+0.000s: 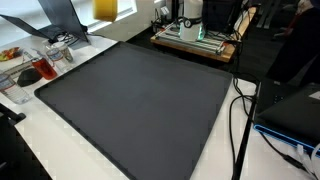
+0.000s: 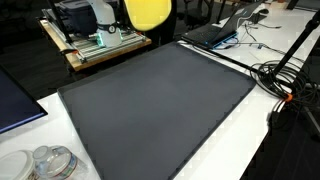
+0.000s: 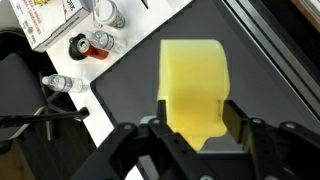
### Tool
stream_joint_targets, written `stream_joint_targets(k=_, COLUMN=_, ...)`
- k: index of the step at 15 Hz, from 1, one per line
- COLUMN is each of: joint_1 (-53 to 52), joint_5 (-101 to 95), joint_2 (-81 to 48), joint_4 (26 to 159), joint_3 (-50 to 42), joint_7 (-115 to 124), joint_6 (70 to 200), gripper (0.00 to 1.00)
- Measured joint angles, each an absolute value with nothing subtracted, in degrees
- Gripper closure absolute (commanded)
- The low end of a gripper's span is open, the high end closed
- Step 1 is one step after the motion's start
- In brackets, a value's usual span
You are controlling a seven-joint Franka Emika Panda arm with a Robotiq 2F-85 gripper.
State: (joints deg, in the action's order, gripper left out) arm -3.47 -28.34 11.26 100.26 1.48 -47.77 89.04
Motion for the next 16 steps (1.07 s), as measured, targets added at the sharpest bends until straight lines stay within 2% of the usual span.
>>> stream_joint_targets(k=1, joint_1=-3.6, joint_5=-28.3, joint_2=11.3, joint_4=100.1, joint_3=1.7, joint_7=-47.9, joint_6=89.1, gripper=0.01)
stream_joint_targets(k=3, joint_1=-3.8, joint_5=-28.3, joint_2=11.3, joint_4=100.0, joint_3=1.9, joint_7=-48.1, joint_6=89.2, gripper=0.00)
stream_joint_targets(k=16, joint_1=-4.2, joint_5=-27.3, joint_2=10.9, joint_4=100.0, joint_3=2.5, joint_7=-48.5, joint_6=89.6, gripper=0.00)
